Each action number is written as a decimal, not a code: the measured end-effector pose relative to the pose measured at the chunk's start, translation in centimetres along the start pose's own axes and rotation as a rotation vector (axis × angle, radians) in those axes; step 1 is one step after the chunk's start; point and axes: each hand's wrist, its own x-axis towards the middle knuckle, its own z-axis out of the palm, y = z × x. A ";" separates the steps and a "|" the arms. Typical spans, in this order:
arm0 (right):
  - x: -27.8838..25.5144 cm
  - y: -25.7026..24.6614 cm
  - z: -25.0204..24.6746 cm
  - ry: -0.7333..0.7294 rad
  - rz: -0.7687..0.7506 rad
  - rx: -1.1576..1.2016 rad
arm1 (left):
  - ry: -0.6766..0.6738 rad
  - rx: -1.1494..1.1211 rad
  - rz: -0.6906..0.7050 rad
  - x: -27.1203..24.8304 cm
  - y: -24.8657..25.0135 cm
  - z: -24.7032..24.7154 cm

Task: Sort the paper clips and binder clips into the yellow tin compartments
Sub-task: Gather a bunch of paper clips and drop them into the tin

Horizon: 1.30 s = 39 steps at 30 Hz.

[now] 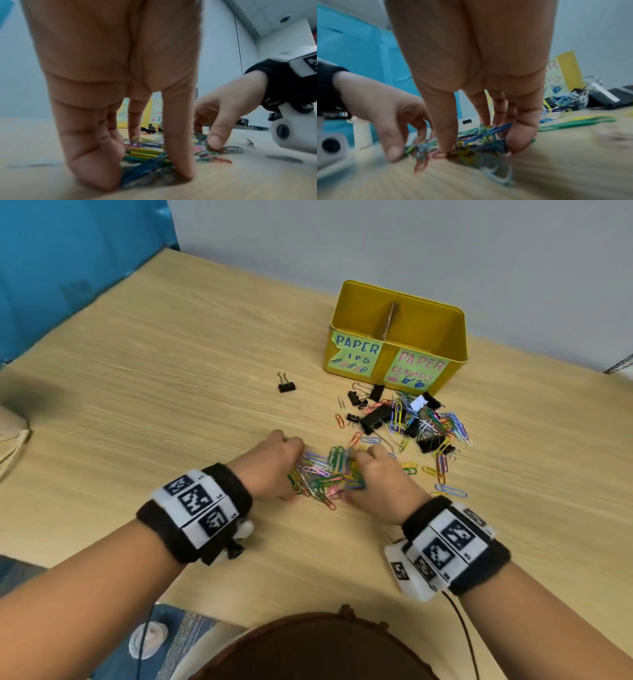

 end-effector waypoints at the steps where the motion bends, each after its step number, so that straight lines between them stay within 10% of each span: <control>1: 0.3 -0.3 -0.1 -0.003 -0.010 0.033 | 0.006 -0.036 0.018 0.3 0.5 0.1; 17: 3.1 -0.1 -1.0 0.115 -0.057 0.126 | 0.059 0.016 0.032 3.0 2.9 -0.8; 23: 5.0 1.9 -4.6 0.031 0.028 0.751 | -0.077 -0.651 -0.077 5.1 1.4 -4.1; 28: 6.7 0.1 -12.5 0.088 -0.081 1.099 | 0.101 -0.920 0.041 7.5 3.7 -10.0; 33: 11.9 -1.6 -18.0 0.296 -0.011 1.160 | 0.349 -0.846 -0.001 13.3 6.4 -14.7; 39: 15.0 -0.8 -17.8 0.141 0.141 0.966 | 0.281 -0.577 -0.040 15.2 7.5 -15.4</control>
